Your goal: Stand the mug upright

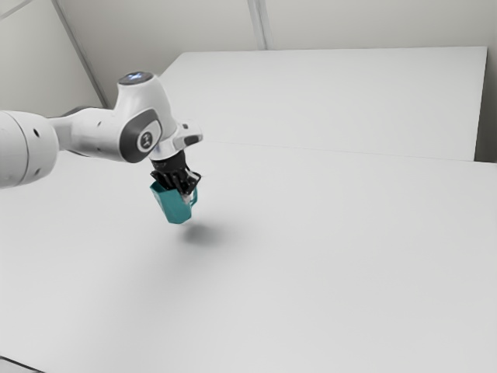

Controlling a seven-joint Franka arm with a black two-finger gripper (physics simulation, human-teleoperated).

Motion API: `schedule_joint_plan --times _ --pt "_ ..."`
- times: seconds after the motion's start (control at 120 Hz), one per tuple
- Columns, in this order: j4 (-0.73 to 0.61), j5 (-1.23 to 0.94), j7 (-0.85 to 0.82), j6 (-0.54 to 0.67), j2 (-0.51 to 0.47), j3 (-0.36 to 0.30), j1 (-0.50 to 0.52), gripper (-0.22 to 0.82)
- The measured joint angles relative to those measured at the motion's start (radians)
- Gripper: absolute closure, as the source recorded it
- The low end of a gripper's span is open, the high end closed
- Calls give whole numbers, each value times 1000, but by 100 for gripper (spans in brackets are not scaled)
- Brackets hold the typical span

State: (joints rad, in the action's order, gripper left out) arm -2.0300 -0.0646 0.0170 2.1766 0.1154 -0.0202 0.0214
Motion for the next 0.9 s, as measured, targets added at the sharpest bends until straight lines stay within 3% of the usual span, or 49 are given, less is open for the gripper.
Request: schedule_joint_plan --times 0.225,0.9 --pt "1 -59 -5 1 25 -3 49 78" --pt "37 -64 -29 88 129 -9 45 78"
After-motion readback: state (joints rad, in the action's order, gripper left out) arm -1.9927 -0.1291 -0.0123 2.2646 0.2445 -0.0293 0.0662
